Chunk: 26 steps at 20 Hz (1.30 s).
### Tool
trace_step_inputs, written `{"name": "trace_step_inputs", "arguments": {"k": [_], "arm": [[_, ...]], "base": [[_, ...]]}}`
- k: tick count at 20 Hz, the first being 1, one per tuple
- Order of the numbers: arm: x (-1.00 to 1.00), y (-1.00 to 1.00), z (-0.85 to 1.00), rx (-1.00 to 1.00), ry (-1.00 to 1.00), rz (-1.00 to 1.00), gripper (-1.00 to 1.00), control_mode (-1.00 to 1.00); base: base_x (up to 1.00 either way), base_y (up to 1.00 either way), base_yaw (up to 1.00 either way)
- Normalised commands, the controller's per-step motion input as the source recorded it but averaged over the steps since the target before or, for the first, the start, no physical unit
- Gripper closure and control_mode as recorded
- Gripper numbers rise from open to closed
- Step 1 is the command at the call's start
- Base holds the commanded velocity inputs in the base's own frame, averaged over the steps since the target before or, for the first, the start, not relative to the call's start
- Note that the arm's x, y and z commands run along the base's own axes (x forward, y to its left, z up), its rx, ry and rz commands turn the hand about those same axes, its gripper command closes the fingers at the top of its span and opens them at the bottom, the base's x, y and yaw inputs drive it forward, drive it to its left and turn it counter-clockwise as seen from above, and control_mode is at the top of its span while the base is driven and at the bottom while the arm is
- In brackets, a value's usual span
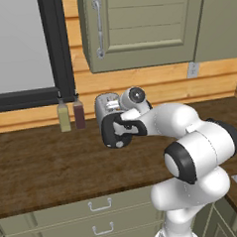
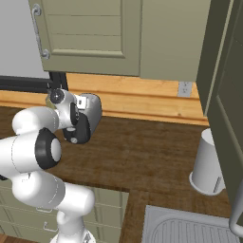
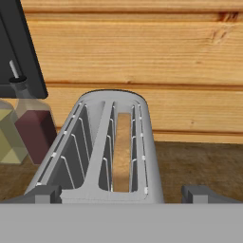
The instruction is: Start the toaster. Once the lever pops up, take the bread to the plate on the dining counter.
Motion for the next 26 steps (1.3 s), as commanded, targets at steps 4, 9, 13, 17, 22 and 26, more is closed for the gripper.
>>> {"name": "trace_step_inputs", "arguments": {"k": [4, 9, 13, 17, 22, 26], "arm": [[0.0, 0.0, 0.0, 0.0, 0.0, 0.0, -1.0, -1.0], [0.0, 0.0, 0.0, 0.0, 0.0, 0.0, -1.0, -1.0], [0.0, 0.0, 0.0, 0.0, 0.0, 0.0, -1.0, -1.0], [0.0, 0.0, 0.0, 0.0, 0.0, 0.0, -1.0, -1.0], [0.0, 0.0, 0.0, 0.0, 0.0, 0.0, -1.0, -1.0], [0.0, 0.0, 0.0, 0.0, 0.0, 0.0, -1.0, -1.0]], "base": [[0.0, 0.0, 0.0], [0.0, 0.0, 0.0], [0.0, 0.0, 0.0], [0.0, 0.0, 0.0], [0.0, 0.0, 0.0], [0.0, 0.0, 0.0]]}}
